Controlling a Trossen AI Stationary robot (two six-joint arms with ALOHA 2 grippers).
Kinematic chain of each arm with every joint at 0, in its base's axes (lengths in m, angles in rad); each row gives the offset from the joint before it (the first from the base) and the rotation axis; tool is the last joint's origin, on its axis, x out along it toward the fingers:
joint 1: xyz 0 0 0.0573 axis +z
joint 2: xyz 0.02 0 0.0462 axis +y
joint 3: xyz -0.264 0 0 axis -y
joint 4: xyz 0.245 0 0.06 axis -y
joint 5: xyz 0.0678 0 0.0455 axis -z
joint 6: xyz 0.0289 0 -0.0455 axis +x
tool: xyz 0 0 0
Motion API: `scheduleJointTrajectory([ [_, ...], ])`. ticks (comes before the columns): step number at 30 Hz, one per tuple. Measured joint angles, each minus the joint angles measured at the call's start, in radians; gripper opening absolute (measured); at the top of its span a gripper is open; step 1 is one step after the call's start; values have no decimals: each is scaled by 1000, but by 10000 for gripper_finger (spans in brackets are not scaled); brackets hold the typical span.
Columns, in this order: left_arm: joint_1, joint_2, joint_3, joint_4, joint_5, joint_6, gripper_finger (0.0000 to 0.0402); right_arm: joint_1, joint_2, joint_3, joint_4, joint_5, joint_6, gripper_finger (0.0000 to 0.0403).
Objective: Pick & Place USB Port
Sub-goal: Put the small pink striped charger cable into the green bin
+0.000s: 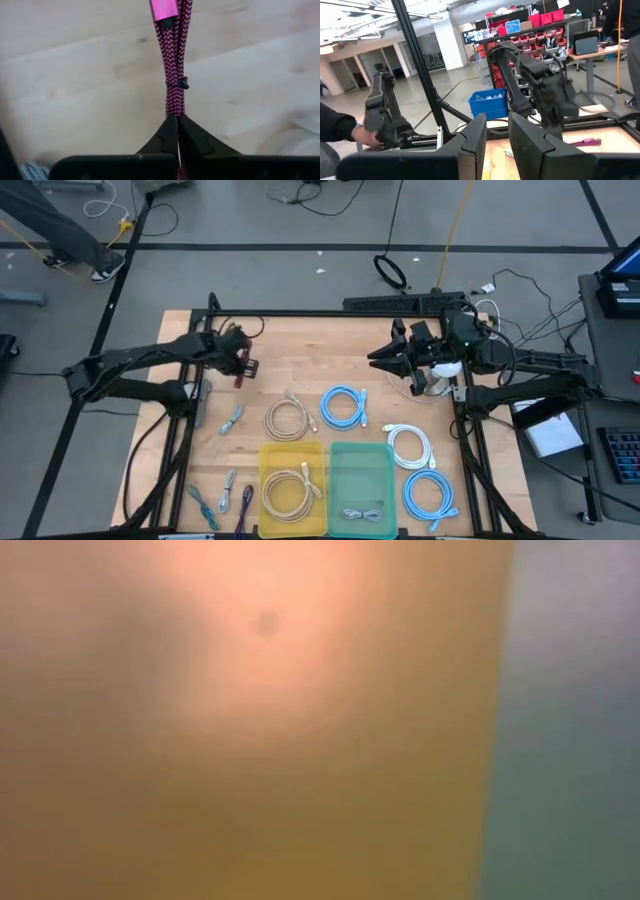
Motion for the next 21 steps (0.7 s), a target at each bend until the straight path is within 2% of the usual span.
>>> scheduleJointTrajectory([
  [5,-96,-184,25,101,54,-61,1,0,0,0,-67,44,7,73],
  [9,-199,-292,28,332,88,-151,1,5,11,0,-116,49,21,73],
  [13,-334,-301,29,583,86,-277,0,22,36,0,-121,53,51,73],
  [17,-529,-233,30,754,-19,-409,0,43,47,0,-123,146,71,73],
  [21,-753,-113,29,895,-231,-533,0,67,40,0,-120,265,68,73],
])
